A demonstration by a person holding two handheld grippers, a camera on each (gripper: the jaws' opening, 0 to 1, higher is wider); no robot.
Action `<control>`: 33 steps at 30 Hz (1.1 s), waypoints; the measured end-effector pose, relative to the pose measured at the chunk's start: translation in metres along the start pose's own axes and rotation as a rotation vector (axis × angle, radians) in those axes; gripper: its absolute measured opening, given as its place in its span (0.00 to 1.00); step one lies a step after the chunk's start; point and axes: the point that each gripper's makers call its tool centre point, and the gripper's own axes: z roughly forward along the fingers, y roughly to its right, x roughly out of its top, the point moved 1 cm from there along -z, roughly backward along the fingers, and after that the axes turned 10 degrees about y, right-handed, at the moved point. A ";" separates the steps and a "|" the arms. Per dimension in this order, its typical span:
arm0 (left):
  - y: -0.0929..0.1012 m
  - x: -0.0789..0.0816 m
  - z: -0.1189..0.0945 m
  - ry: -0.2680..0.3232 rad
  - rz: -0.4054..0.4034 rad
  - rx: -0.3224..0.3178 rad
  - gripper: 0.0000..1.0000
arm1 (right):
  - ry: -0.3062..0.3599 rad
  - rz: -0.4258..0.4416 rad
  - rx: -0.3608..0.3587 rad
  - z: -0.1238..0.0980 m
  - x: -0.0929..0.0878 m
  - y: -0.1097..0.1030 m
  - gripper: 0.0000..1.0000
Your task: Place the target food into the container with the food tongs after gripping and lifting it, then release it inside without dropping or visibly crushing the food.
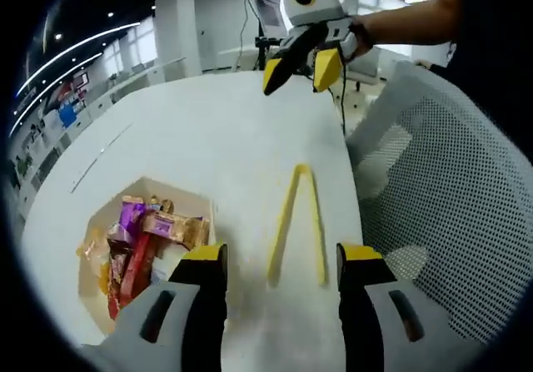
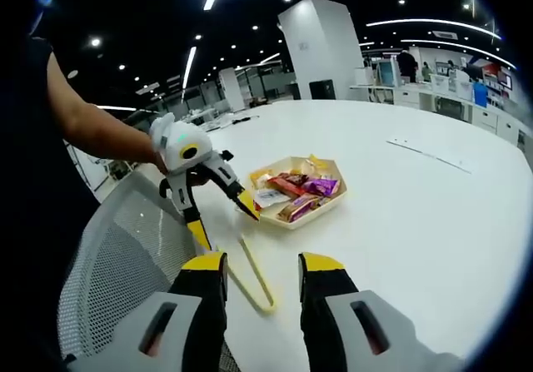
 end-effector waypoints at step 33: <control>-0.038 -0.040 -0.156 0.225 -0.258 0.579 1.00 | 0.103 -0.045 -0.521 -0.102 -0.047 0.077 1.00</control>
